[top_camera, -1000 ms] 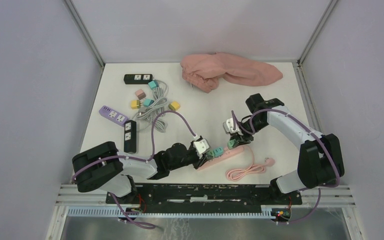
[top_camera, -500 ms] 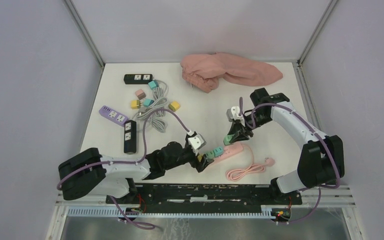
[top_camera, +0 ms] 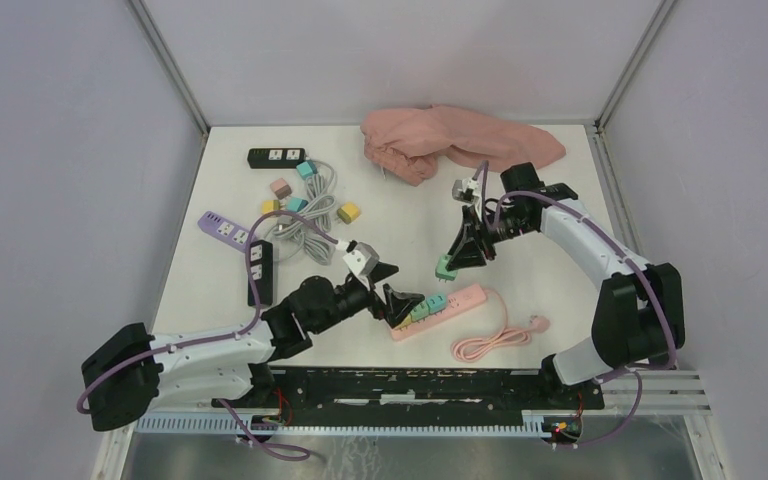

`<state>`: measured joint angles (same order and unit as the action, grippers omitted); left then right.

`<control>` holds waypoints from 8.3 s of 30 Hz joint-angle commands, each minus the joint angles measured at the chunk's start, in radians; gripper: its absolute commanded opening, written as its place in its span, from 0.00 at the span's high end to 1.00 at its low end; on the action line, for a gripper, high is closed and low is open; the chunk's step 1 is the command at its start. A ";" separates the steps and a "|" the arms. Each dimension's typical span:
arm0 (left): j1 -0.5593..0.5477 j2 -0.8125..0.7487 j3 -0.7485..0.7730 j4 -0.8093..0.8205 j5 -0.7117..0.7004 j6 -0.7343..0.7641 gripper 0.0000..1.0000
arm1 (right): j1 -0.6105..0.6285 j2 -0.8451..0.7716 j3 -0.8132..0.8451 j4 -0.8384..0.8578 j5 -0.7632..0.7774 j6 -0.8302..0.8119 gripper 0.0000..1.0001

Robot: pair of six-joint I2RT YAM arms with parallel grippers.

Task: Pull the plug off the socket
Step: Place the plug at the center of the board, then remove the plug from the socket.

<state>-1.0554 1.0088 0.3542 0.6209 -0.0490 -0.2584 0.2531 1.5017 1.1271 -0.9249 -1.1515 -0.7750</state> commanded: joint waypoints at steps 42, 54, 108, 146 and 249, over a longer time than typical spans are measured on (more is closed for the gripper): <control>-0.135 0.573 0.762 -0.704 -0.589 -0.179 0.49 | -0.002 0.126 0.051 0.303 -0.064 0.685 0.89; -0.085 0.497 0.606 -0.562 -0.471 -0.154 0.97 | -0.003 0.137 0.078 0.201 -0.087 0.549 0.66; 0.351 0.438 0.281 -0.586 -0.464 -0.502 0.80 | -0.025 0.144 0.143 0.045 -0.021 0.355 0.00; 0.388 0.026 0.147 -0.347 0.114 -0.343 0.05 | -0.029 0.038 0.108 0.036 -0.026 0.268 0.00; -0.056 0.431 -0.041 0.215 -0.004 0.265 0.97 | 0.384 -0.079 -0.210 0.232 0.519 -0.251 1.00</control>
<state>-1.1084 1.4483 0.2871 0.8730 0.0059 -0.0608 0.6590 1.4284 0.8730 -0.6422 -0.6426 -1.0363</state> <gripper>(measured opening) 0.373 0.353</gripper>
